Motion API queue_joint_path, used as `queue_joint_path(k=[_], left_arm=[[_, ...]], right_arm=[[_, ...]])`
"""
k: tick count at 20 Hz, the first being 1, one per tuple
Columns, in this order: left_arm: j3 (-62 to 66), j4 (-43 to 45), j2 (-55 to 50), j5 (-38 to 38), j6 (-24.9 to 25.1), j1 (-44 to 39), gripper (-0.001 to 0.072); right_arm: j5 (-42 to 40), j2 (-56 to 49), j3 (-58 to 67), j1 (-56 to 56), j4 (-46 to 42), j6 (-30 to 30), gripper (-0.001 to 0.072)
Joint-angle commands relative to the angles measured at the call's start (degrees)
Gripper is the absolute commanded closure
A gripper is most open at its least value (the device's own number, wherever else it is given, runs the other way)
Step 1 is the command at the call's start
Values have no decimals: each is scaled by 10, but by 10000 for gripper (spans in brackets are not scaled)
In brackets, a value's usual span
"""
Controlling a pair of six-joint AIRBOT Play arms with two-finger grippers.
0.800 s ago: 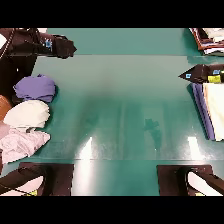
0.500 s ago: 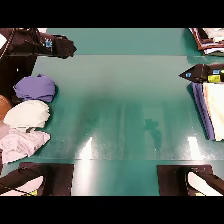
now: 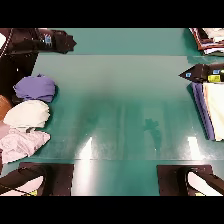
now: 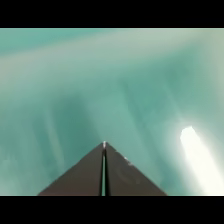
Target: Fold the shirts.
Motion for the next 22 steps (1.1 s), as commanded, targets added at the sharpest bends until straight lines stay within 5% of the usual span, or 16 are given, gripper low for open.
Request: queue_joint_path(k=[1,8,9,10,11,14,22], left_arm=[[0,-15,0,87,-9,0,681],[0,8,0,74,10,0,680],[0,57,0,63,21,3,518],[0,112,-1,46,-4,12,215],[0,175,-6,21,-50,29,149],[0,273,-45,-68,-89,114,153],[0,230,-244,-141,-87,272,152]], right_arm=[[-8,0,1,0,0,0,693],[-16,0,0,0,0,0,693],[-16,0,0,0,0,0,693],[-16,0,0,0,0,0,693],[-16,0,0,0,0,0,693],[-16,0,0,0,0,0,693],[-16,0,-9,0,0,0,693]])
